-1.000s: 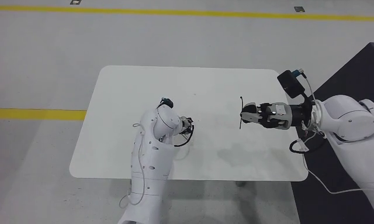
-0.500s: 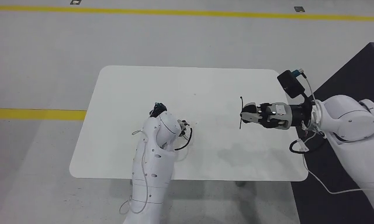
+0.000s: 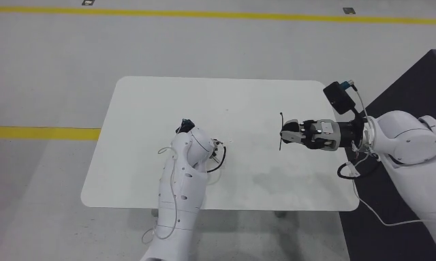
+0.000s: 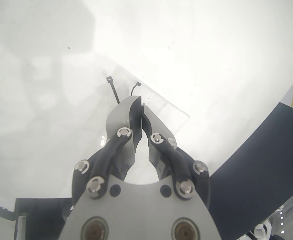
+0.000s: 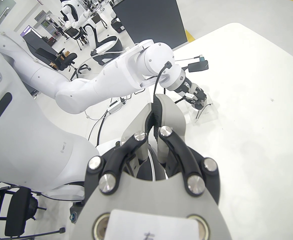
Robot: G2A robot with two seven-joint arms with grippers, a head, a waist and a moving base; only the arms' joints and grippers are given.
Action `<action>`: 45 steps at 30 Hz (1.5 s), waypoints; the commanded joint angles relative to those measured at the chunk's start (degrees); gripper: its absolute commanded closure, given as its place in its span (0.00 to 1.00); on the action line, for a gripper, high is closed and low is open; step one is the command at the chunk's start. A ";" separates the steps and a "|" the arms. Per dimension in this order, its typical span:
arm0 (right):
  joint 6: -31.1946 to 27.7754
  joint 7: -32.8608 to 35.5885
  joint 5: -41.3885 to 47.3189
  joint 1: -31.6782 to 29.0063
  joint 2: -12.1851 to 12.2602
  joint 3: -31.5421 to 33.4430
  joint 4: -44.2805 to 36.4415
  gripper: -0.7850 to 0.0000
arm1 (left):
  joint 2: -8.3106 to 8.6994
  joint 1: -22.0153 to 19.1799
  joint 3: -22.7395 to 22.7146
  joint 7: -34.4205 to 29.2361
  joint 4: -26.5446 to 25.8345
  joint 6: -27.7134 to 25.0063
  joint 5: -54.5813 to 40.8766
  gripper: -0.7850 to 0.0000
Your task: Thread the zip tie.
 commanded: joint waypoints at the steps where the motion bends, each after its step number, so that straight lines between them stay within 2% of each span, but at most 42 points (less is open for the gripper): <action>1: 0.00 0.00 0.00 0.00 0.00 0.00 0.00 1.00 | 0.16 0.90 0.24 -2.04 -2.47 -2.04 -0.32 1.00; 6: 0.00 0.00 0.00 0.00 0.00 0.00 0.00 1.00 | 1.05 3.95 -0.58 -6.24 -11.76 -6.25 -1.38 1.00; 11: 0.00 0.00 0.00 0.00 0.00 0.00 0.00 1.00 | 2.45 6.71 -0.35 -16.43 -22.84 -16.46 0.09 1.00; 12: 0.00 0.00 0.00 0.00 0.00 0.00 0.00 1.00 | 2.61 6.99 -0.59 -17.82 -23.71 -17.85 -0.51 1.00; 22: 0.00 0.00 0.00 0.00 0.00 0.00 0.00 1.00 | 2.61 6.99 -0.59 -17.82 -23.71 -17.85 -0.51 1.00; 24: 0.00 0.00 0.00 0.00 0.00 0.00 0.00 1.00 | 2.81 7.59 0.33 -14.85 -23.92 -20.43 0.70 1.00; 25: 0.00 0.00 0.00 0.00 0.00 0.00 0.00 1.00 | 2.97 8.41 1.74 -10.04 -26.08 -22.41 2.77 1.00; 29: 0.00 0.00 0.00 0.00 0.00 0.00 0.00 1.00 | 4.22 12.03 7.52 0.66 -29.52 -32.29 10.75 1.00; 31: 0.00 0.00 0.00 0.00 0.00 0.00 0.00 1.00 | 5.11 14.19 9.85 6.13 -29.91 -40.34 15.85 1.00; 32: 0.00 0.00 0.00 0.00 0.00 0.00 0.00 1.00 | 5.35 14.62 10.20 6.78 -29.56 -43.25 16.50 1.00; 34: 0.00 0.00 0.00 0.00 0.00 0.00 0.00 1.00 | 6.40 14.81 10.20 8.44 -28.57 -53.36 20.54 1.00; 35: 0.00 0.00 0.00 0.00 0.00 0.00 0.00 1.00 | 6.69 15.13 10.06 9.51 -28.08 -54.88 22.29 1.00; 37: 0.00 0.00 0.00 0.00 0.00 0.00 0.00 1.00 | 6.95 15.60 8.96 11.42 -27.54 -53.41 23.45 1.00; 45: 0.00 0.00 0.00 0.00 0.00 0.00 0.00 1.00 | 6.99 15.64 9.24 11.82 -27.51 -53.88 23.74 1.00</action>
